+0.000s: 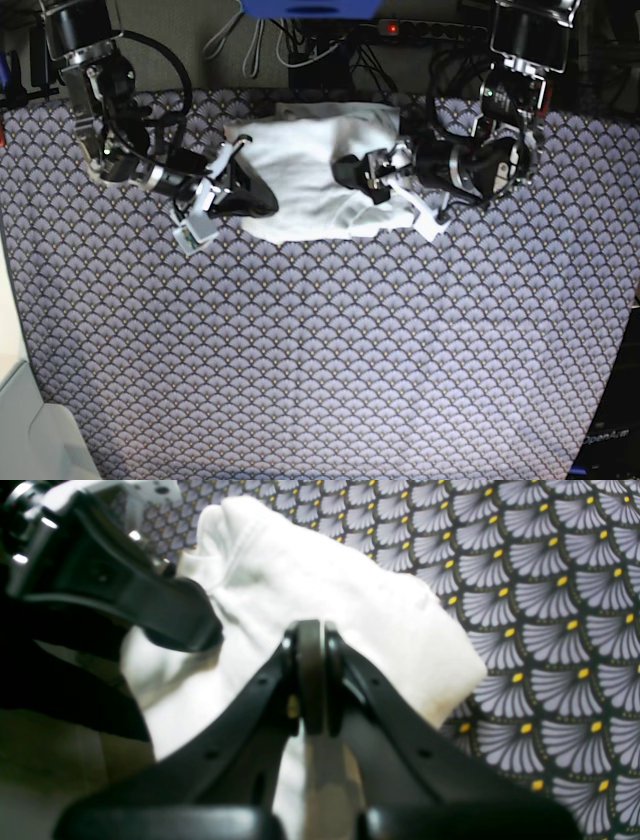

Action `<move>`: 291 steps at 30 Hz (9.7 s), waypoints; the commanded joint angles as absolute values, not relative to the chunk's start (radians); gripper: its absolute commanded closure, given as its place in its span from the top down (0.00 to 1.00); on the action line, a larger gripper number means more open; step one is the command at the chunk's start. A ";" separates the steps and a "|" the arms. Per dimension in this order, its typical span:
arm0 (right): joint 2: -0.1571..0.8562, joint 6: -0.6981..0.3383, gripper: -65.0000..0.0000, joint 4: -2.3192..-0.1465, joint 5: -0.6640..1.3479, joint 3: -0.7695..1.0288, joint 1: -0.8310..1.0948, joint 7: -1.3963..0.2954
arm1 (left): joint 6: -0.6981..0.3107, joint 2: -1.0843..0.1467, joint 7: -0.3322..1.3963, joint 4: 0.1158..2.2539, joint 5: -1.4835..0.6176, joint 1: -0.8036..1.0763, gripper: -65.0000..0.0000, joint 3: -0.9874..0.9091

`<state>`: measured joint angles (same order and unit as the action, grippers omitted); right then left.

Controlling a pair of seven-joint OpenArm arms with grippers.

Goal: Fold the T-shirt properly

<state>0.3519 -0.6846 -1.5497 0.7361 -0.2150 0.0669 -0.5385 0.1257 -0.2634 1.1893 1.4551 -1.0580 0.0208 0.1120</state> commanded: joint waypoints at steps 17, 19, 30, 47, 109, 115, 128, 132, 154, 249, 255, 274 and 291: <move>0.366 -0.698 0.00 -1.566 0.754 -0.208 0.053 -0.510 | 0.133 -0.257 1.175 1.379 -1.033 -0.050 0.00 0.116; 0.375 -0.698 0.00 -1.566 0.754 -0.206 0.053 -0.507 | 0.139 -0.257 1.175 1.379 -1.033 -0.082 0.02 0.116; 0.426 -0.698 0.00 -1.567 0.756 -0.016 0.076 -0.513 | 0.140 -0.211 1.176 1.372 -0.806 -0.251 0.00 0.372; 0.479 -0.698 0.00 -1.566 0.754 0.366 0.203 -0.507 | 0.133 -0.076 1.185 1.366 -0.423 -0.541 0.00 0.803; 0.475 -0.698 0.00 -1.509 0.754 0.550 0.249 -0.512 | 0.133 0.142 1.110 1.484 0.604 -0.414 0.99 0.822; 0.461 -0.698 0.00 -1.572 0.756 0.496 0.245 -0.513 | 0.130 0.099 1.115 1.558 0.596 -0.300 0.99 0.538; 0.458 -0.698 0.00 -1.735 0.756 0.219 0.203 -0.510 | 0.131 0.015 1.222 1.960 0.093 0.007 0.99 0.059; 0.458 -0.698 0.00 -1.736 0.756 0.120 0.156 -0.513 | 0.131 -0.016 1.224 1.968 0.016 0.059 0.99 -0.022; 0.447 -0.698 0.00 -1.366 0.754 -0.153 -0.111 -0.503 | 0.139 -0.064 1.216 2.000 -0.074 0.246 0.99 -0.036; 0.433 -0.698 0.00 -1.822 0.618 0.245 0.409 -0.481 | 0.130 -0.206 1.075 2.025 -0.245 0.529 0.98 -0.036; 0.430 -0.698 0.00 -1.865 0.616 0.406 0.598 -0.481 | 0.131 -0.302 1.066 2.023 -0.484 0.565 0.69 -0.035; 0.265 -0.698 0.00 -1.380 0.168 0.532 0.740 -0.390 | 0.131 -0.364 0.993 1.850 -0.478 0.716 0.21 -0.025; 0.389 -0.588 0.00 -0.108 -0.209 0.286 0.272 0.486 | 0.131 -0.225 0.450 0.860 -0.306 0.483 0.01 0.147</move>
